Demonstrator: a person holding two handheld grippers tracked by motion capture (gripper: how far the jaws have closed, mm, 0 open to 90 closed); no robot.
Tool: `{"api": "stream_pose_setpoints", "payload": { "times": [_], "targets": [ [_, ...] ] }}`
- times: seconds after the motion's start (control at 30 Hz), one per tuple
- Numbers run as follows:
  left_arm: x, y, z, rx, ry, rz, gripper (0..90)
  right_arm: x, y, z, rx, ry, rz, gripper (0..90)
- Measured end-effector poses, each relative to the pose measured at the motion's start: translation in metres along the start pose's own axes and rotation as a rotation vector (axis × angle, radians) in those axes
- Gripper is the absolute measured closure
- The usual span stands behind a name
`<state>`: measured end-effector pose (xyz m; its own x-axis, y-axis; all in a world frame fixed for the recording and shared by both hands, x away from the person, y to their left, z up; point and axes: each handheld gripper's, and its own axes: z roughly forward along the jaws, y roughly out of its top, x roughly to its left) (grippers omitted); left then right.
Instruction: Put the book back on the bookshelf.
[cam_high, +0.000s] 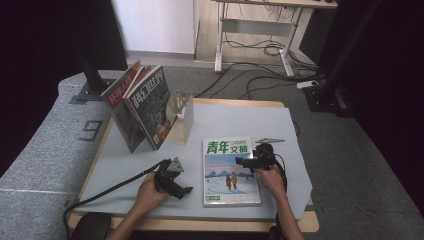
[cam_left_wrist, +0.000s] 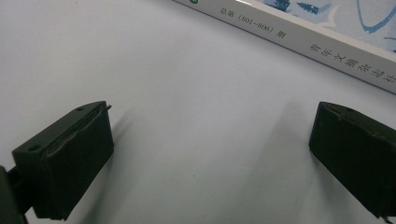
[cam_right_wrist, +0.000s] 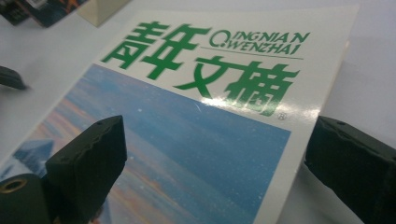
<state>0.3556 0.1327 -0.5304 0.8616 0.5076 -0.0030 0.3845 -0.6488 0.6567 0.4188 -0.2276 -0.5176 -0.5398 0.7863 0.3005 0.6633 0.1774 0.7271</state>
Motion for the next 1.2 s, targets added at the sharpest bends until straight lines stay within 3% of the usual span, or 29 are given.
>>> {"api": "stream_pose_setpoints", "payload": {
  "times": [0.43,0.6,0.73,0.87,1.0,1.2],
  "targets": [
    [0.000,0.000,0.000,0.000,0.000,0.000,0.0,0.000,0.008,0.004,-0.012,0.001,-0.012,7.4],
    [0.000,0.000,0.000,0.000,0.001,0.000,0.0,-0.001,0.011,0.009,0.010,0.008,-0.021,9.9],
    [0.000,0.000,0.000,0.000,0.001,0.000,0.0,-0.003,0.009,0.004,0.009,0.017,-0.016,16.9],
    [0.000,0.000,0.000,0.000,0.001,0.000,0.0,-0.008,0.005,-0.001,0.023,0.049,0.001,30.3],
    [0.000,0.000,0.000,0.000,0.001,0.000,0.0,-0.012,0.006,-0.003,0.029,0.042,0.018,42.7],
    [0.000,0.000,0.000,-0.001,0.001,-0.001,0.0,-0.013,0.011,-0.001,0.014,0.025,0.021,51.9]
  ]
}}
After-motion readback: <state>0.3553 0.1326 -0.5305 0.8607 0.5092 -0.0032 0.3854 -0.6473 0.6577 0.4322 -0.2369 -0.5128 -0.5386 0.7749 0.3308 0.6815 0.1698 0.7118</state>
